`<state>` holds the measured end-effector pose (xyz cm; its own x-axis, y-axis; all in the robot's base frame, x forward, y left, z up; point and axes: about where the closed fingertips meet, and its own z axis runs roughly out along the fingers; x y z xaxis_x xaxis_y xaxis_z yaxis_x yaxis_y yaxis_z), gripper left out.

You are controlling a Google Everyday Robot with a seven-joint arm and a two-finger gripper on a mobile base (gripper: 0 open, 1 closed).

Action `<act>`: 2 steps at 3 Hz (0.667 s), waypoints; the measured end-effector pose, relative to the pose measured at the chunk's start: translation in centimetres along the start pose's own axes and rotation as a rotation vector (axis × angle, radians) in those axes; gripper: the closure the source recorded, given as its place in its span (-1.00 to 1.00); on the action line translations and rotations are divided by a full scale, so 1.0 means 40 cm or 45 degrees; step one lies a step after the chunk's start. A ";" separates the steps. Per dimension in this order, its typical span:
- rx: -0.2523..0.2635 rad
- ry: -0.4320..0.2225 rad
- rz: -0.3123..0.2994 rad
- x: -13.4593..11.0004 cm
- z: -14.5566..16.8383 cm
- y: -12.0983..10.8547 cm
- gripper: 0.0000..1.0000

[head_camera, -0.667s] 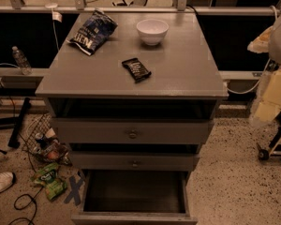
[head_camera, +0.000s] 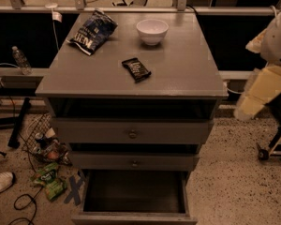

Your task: Place rxbar chocolate into bottom drawer

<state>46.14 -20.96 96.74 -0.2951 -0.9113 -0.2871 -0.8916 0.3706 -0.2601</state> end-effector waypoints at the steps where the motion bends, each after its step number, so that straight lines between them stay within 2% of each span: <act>1: -0.012 -0.147 0.093 -0.067 0.102 -0.077 -1.00; 2: -0.038 -0.328 0.189 -0.157 0.201 -0.159 -1.00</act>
Offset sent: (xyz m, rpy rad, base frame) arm 0.1748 0.0786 -0.0588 0.5023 -0.0685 -0.0999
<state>56.43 -16.15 92.79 -0.3299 -0.7706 -0.5453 -0.8561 0.4877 -0.1713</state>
